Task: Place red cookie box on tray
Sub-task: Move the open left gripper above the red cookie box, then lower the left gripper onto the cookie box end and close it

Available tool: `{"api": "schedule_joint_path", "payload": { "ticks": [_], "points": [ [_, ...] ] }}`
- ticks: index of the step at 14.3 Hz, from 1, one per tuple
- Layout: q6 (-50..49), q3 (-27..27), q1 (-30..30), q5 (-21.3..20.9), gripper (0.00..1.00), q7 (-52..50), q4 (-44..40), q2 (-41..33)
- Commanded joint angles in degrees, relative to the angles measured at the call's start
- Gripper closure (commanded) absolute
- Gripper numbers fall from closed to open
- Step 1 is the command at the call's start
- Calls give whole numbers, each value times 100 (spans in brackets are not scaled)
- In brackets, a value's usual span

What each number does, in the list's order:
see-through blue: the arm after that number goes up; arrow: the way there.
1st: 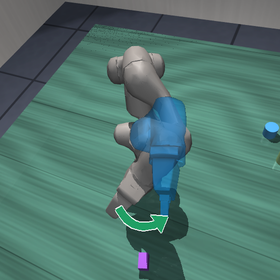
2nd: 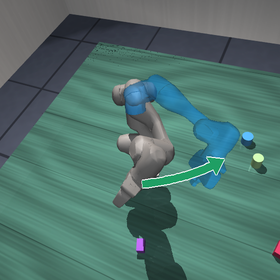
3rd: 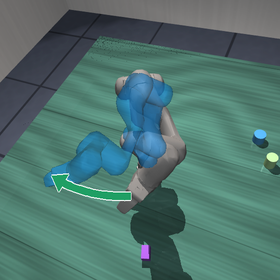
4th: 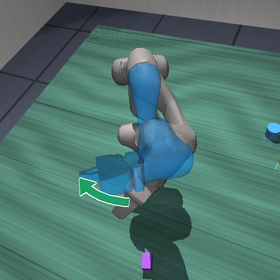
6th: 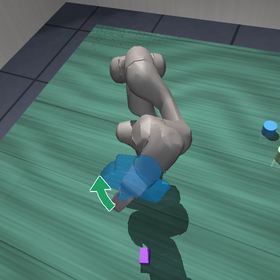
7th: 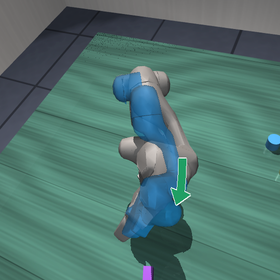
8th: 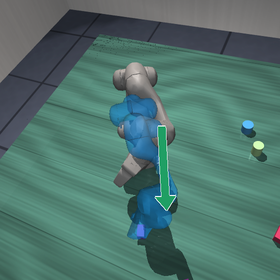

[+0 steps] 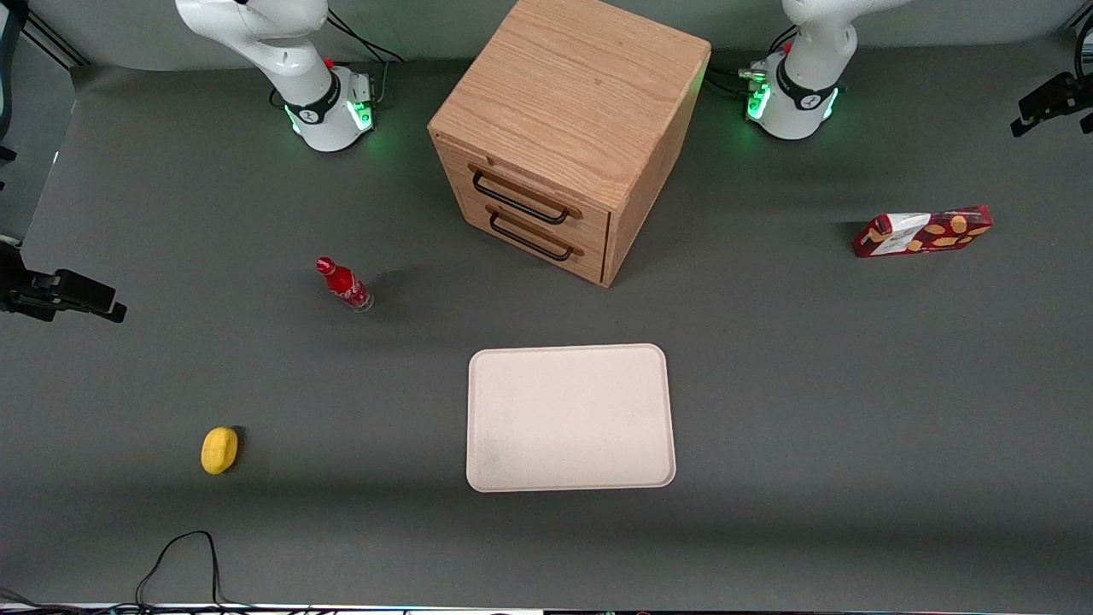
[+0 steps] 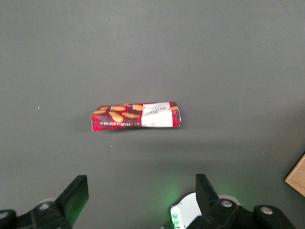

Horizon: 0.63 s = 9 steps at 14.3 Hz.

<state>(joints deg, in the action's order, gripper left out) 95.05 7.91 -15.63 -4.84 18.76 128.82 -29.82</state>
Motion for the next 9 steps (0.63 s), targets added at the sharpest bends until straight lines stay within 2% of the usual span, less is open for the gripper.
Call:
{"api": "schedule_joint_path", "payload": {
  "ticks": [1, 4, 9],
  "points": [
    [-109, -97, -484, -69, 0, -21, 231, -226],
    [-338, -97, -801, -61, 0, -992, 222, -234],
    [-541, -141, -775, -61, 0, -3979, 222, -270]
  ]
}}
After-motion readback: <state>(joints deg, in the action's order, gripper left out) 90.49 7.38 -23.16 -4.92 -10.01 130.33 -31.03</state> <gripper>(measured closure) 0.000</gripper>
